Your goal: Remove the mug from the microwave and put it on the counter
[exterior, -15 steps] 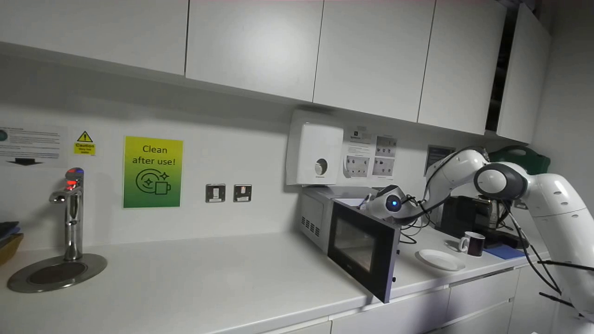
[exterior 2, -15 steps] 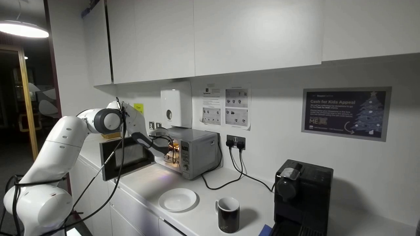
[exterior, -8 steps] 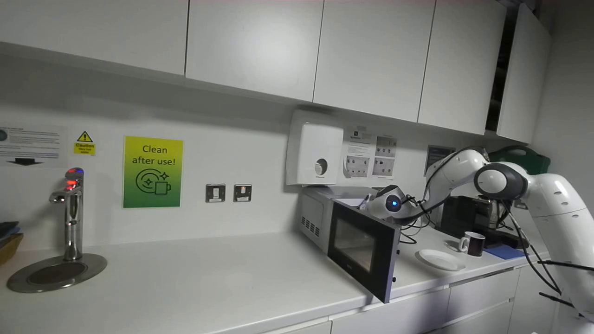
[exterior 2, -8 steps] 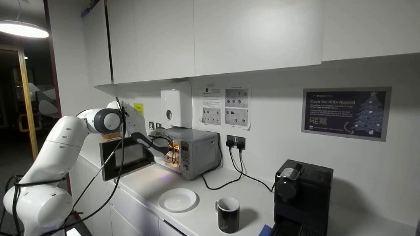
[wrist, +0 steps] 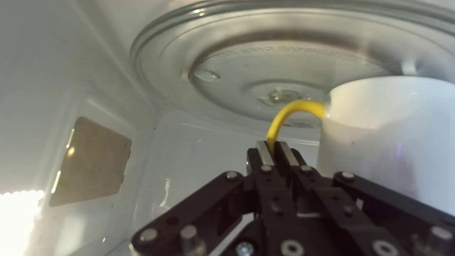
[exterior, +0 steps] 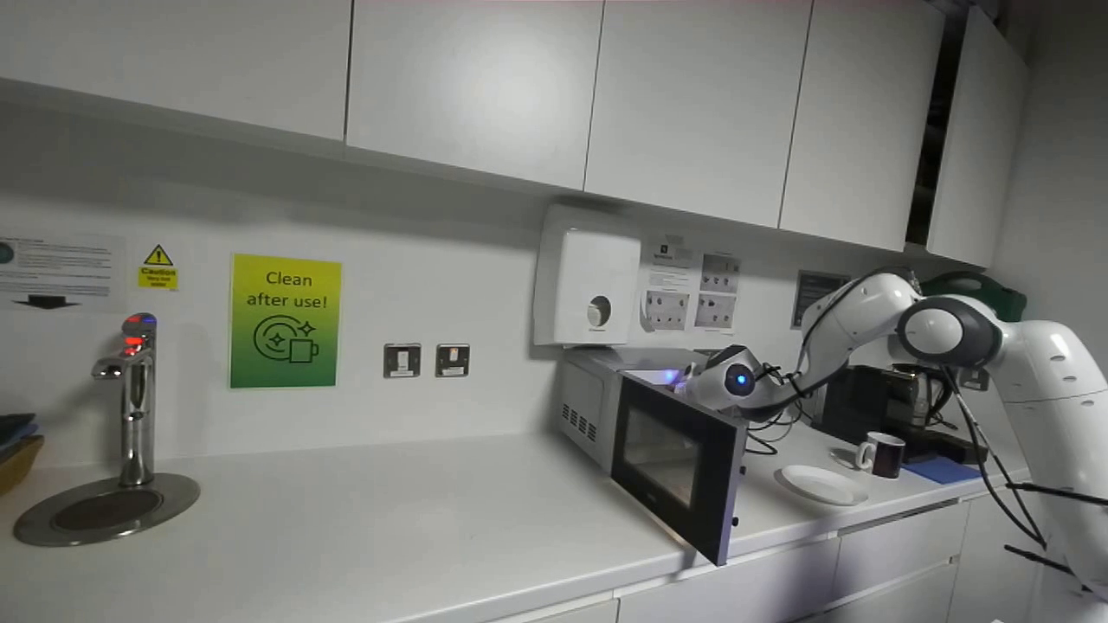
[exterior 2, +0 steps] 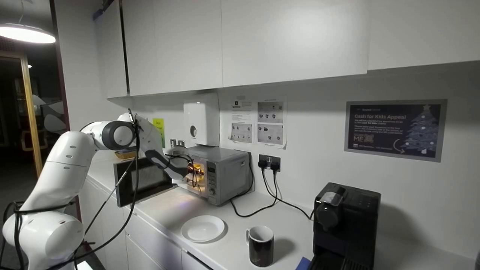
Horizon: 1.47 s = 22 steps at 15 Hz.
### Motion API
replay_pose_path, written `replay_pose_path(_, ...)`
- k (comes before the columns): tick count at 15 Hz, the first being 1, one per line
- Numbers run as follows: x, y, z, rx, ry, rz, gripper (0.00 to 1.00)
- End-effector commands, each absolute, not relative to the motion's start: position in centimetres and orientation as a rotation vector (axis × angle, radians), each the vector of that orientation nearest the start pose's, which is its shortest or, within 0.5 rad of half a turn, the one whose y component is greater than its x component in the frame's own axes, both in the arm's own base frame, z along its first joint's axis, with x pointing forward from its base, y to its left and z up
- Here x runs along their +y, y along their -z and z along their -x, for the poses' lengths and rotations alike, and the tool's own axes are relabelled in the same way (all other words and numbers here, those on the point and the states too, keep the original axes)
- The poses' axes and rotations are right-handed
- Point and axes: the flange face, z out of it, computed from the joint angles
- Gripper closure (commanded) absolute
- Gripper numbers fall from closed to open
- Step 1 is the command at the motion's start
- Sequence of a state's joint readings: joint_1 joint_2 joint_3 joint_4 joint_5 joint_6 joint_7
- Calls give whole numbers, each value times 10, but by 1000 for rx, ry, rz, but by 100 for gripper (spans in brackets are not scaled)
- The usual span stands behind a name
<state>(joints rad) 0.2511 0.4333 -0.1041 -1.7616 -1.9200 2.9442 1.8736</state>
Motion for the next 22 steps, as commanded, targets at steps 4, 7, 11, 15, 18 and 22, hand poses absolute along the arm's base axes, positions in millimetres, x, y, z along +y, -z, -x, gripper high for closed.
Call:
replay_pose_path(4, 161, -354, -600, -194, 1660, 2886, 98)
replay_pose_path(7, 157, -356, -593, -167, 1676, 2896, 98)
replay_pose_path(11, 151, -360, -586, -132, 1692, 2906, 98)
replay_pose_path(15, 147, -366, -581, -79, 1699, 2896, 98)
replay_pose_path(18, 146, -370, -578, -56, 1701, 2888, 98)
replay_pose_path(22, 145, -374, -573, -23, 1703, 2873, 98)
